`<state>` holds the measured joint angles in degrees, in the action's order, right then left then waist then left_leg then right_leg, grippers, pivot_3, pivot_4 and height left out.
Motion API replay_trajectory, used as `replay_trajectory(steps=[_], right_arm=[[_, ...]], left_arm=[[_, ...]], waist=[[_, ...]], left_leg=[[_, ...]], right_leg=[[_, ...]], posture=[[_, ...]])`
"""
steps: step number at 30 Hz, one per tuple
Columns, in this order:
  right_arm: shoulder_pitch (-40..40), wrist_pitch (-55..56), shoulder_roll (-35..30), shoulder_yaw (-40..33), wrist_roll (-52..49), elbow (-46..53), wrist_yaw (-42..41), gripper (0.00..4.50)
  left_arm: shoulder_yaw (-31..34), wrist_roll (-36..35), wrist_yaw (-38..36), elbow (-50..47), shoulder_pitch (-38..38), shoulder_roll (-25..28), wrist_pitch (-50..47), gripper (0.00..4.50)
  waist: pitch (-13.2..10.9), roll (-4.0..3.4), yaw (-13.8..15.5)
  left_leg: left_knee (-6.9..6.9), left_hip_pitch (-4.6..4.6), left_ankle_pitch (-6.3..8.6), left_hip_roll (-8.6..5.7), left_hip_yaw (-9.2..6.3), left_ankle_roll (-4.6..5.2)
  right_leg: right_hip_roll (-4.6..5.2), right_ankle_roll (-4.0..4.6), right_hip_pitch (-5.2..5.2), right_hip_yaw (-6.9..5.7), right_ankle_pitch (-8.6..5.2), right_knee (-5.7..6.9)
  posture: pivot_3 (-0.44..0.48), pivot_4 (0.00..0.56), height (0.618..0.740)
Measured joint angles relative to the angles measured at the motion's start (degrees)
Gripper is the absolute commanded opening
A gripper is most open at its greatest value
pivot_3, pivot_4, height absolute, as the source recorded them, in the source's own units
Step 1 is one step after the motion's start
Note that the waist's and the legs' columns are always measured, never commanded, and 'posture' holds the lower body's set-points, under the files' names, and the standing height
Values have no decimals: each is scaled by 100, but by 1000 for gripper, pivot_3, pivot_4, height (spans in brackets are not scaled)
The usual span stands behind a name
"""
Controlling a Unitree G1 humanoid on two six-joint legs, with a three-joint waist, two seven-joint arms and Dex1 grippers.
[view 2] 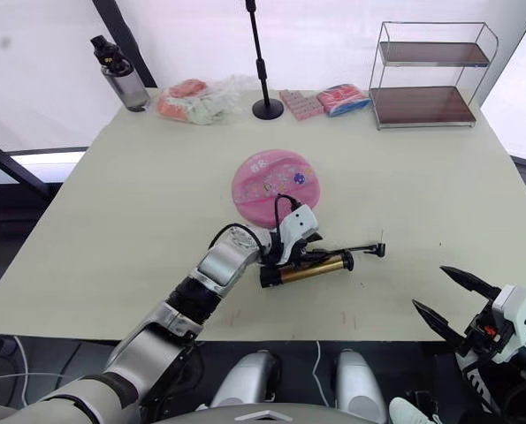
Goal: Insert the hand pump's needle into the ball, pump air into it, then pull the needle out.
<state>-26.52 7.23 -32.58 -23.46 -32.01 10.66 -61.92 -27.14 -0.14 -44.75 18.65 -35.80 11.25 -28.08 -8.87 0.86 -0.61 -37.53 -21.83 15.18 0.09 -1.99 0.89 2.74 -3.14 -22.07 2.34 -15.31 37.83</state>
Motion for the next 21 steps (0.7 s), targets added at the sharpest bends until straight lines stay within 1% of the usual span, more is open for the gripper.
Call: replay_trajectory(steps=[4,11,21], right_arm=[[0,4,-9,-8,-1,-6,-24,4500],[45,18,-10,-8,-2,-37,-37,4500],[30,73,-9,-9,-1,-75,-98,4500]], left_arm=[[-3,79,-35,371,-75,-114,84,2276],[-67,332,-301,965,-453,-251,342,2276],[-220,605,-606,1294,-677,-412,484,2276]], waist=[[-1,1,1],[-1,2,1],[0,2,36]], left_leg=[[0,-1,0,-1,0,0],[0,0,0,-3,1,0],[0,-1,0,-6,0,0]], right_leg=[[0,0,0,0,0,0],[0,-1,0,0,0,0],[1,-3,1,-2,-1,-1]], posture=[[0,150,740],[0,150,740],[0,150,740]])
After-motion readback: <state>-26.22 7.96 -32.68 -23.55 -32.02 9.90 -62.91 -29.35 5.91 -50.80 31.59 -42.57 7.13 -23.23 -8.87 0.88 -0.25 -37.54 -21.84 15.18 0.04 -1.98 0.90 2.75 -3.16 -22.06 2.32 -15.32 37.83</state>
